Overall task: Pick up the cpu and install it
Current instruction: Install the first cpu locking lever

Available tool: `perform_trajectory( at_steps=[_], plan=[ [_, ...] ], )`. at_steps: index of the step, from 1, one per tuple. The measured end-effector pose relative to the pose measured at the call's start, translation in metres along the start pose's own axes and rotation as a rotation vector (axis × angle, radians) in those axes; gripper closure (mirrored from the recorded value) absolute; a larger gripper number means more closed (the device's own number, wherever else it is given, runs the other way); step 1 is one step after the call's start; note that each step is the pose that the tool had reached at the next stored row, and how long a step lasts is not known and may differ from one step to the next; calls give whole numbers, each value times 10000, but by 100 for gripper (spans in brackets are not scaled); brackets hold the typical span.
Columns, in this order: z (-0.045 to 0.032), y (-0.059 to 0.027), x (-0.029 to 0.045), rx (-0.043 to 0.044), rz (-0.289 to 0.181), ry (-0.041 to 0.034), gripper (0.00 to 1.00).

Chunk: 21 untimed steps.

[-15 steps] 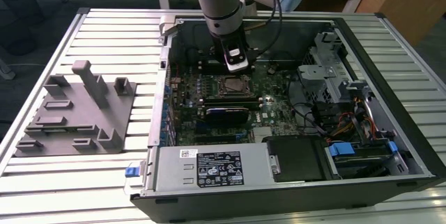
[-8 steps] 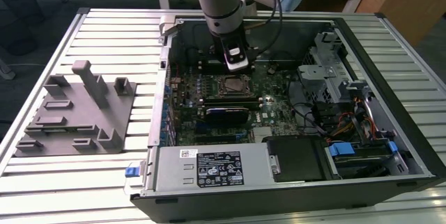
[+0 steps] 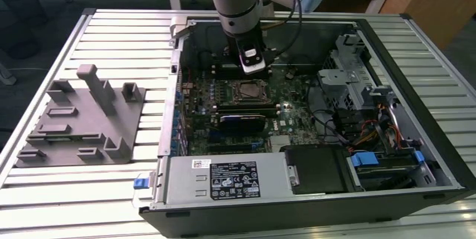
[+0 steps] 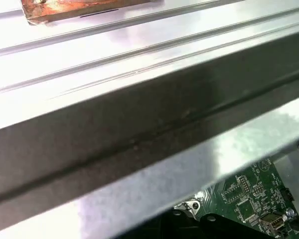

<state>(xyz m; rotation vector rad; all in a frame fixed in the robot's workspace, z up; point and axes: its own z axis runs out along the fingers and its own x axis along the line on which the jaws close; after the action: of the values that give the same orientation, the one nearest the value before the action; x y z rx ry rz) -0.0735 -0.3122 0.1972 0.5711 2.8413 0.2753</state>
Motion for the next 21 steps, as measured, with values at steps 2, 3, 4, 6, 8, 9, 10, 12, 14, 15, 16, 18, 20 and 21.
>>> perform_trajectory(
  at_steps=[2,3,4,6,8,9,10,12,14,15,16,18,20,21],
  plan=[
    [0,0,0,-1,1,1,89],
    [-1,0,0,0,0,1,89],
    [0,0,0,10,-1,7,89],
    [1,1,-4,77,8,103,89],
    [5,3,-11,199,35,317,89],
    [6,4,-14,250,47,407,89],
    [7,5,-16,289,55,475,89],
    [7,6,-18,338,63,547,89],
    [7,6,-17,341,66,554,89],
    [7,6,-18,343,66,557,89],
    [7,6,-18,344,65,559,89],
    [-1,8,-20,361,63,563,89],
    [-22,13,-24,362,63,566,89],
    [-36,17,-26,364,64,569,89]
  ],
)
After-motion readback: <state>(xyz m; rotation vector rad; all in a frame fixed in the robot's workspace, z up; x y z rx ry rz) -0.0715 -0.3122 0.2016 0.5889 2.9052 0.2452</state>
